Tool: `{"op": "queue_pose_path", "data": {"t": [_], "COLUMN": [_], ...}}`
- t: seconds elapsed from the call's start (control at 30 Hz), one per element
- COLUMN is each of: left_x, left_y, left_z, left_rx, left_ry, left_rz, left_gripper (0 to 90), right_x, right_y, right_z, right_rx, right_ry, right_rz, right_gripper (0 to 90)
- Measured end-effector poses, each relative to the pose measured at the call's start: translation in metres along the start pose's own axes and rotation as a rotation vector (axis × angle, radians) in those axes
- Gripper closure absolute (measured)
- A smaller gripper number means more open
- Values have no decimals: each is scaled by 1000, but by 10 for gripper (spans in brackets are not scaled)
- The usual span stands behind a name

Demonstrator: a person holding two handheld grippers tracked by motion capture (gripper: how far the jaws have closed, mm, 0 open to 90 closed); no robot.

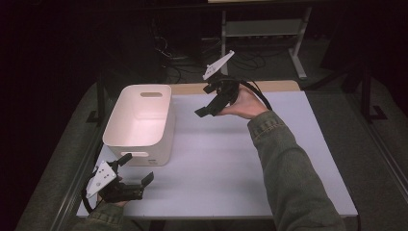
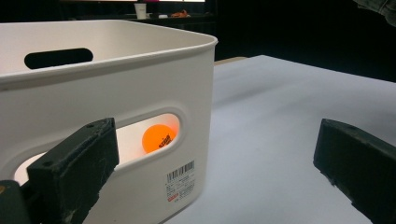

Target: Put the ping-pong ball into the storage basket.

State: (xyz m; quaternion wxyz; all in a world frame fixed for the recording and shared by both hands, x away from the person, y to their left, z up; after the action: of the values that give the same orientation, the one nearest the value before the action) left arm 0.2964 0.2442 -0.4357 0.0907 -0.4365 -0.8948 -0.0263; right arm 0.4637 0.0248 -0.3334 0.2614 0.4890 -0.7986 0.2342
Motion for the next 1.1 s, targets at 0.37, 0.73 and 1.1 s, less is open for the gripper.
{"op": "queue_pose_path", "data": {"t": [0.37,0.73,1.1], "left_x": [0,0,-2], "left_y": [0,0,-2], "left_z": [0,0,1], "left_rx": [0,0,-6], "left_ry": [2,0,10], "left_rz": [0,1,6], "left_gripper": [0,0,0], "right_x": [17,28,39], "right_y": [-6,-11,-15], "right_z": [13,28,41], "right_rx": [-31,-56,-76], "right_ry": [-14,-28,-47], "right_rz": [25,49,73], "right_gripper": [0,0,0]}}
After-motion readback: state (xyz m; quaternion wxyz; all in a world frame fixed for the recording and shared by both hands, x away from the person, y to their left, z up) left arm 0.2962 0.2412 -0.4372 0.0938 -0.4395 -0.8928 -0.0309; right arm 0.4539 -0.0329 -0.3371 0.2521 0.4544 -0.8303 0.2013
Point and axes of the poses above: each handheld gripper's, and its own axes: x roughly backward along the jaws, z roughly out of its underside, y roughly to its left, the point moved 9 cm from there along -x, roughly forward along the jaws, and after that the axes turned 13 degrees about z, right-handed, at the moved point
